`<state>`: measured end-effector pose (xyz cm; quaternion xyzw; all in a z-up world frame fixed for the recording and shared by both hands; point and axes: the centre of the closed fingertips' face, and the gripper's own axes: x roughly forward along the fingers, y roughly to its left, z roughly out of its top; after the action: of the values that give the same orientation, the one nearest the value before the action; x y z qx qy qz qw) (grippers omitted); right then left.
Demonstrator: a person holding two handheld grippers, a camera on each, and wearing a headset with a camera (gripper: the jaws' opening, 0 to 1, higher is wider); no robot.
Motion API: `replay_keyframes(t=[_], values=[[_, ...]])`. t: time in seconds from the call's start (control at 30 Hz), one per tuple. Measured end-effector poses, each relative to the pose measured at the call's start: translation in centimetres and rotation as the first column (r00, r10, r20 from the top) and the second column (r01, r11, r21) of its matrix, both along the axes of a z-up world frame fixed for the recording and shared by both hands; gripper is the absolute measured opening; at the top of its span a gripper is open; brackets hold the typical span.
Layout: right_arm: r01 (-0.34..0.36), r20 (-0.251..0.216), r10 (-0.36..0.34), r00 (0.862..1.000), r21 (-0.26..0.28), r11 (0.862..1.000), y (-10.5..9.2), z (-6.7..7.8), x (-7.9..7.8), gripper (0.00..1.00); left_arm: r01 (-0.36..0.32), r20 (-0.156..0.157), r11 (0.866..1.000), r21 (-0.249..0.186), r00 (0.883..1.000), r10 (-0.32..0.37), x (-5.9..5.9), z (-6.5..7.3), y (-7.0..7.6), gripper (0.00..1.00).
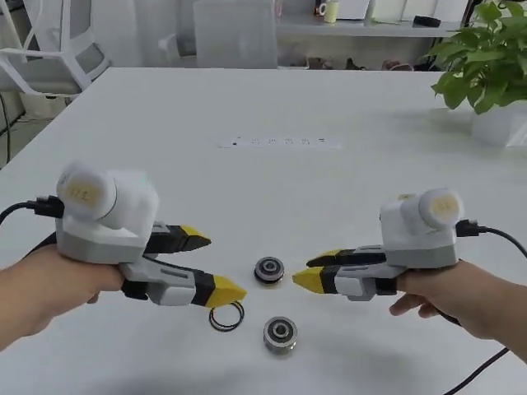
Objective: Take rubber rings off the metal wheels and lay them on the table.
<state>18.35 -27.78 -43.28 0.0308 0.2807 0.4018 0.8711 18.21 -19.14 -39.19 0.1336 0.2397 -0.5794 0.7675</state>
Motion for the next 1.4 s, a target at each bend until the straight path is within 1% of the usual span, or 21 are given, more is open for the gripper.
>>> replay_keyframes(t=[0.13, 0.23, 0.37, 0.5, 0.8, 0.87, 1.0, 1.17, 1.4], values=[[0.007, 0.003, -0.007, 1.0, -0.007, 1.0, -0.3, -0.3, 0.2, 0.25, -0.001, -0.003, 1.0, -0.01, 1.0, 0.001, 0.3, 0.2, -0.5, 0.56], [0.009, 0.004, -0.009, 1.0, -0.014, 1.0, -0.4, -0.5, 0.2, 0.26, 0.001, -0.004, 1.0, -0.008, 1.0, -0.001, 0.7, 0.0, -0.9, 0.55], [0.015, 0.005, -0.015, 1.0, -0.017, 1.0, -0.6, -0.8, 0.5, 0.27, -0.008, -0.027, 1.0, -0.022, 1.0, 0.007, 1.2, -0.1, -1.3, 0.54], [0.017, 0.006, -0.017, 1.0, -0.021, 1.0, -0.6, -1.1, 0.6, 0.28, -0.014, -0.037, 1.0, -0.025, 0.999, 0.013, 1.7, -0.3, -1.7, 0.53], [0.011, 0.01, -0.01, 1.0, -0.029, 1.0, -0.5, -1.6, 1.0, 0.29, -0.004, -0.048, 1.0, -0.005, 0.999, 0.004, 2.3, -1.5, -2.5, 0.52], [0.008, 0.012, -0.008, 1.0, -0.03, 1.0, -0.4, -1.7, 1.0, 0.29, 0.0, -0.055, 1.0, -0.007, 0.999, -0.001, 2.3, -1.6, -2.8, 0.51], [0.006, 0.011, -0.005, 1.0, -0.033, 0.999, -0.4, -1.9, 1.2, 0.29, 0.009, -0.058, 1.0, -0.004, 0.998, -0.01, 2.3, -1.9, -3.2, 0.5], [0.003, 0.009, -0.003, 1.0, -0.034, 0.999, -0.3, -2.3, 1.5, 0.3, 0.01, -0.068, 1.0, 0.011, 0.998, -0.01, 2.7, -2.7, -3.4, 0.48], [0.0, 0.004, 0.0, 1.0, -0.031, 1.0, -0.2, -2.8, 1.7, 0.31, 0.024, -0.08, 1.0, 0.019, 0.997, -0.022, 2.8, -3.4, -4.0, 0.45]])
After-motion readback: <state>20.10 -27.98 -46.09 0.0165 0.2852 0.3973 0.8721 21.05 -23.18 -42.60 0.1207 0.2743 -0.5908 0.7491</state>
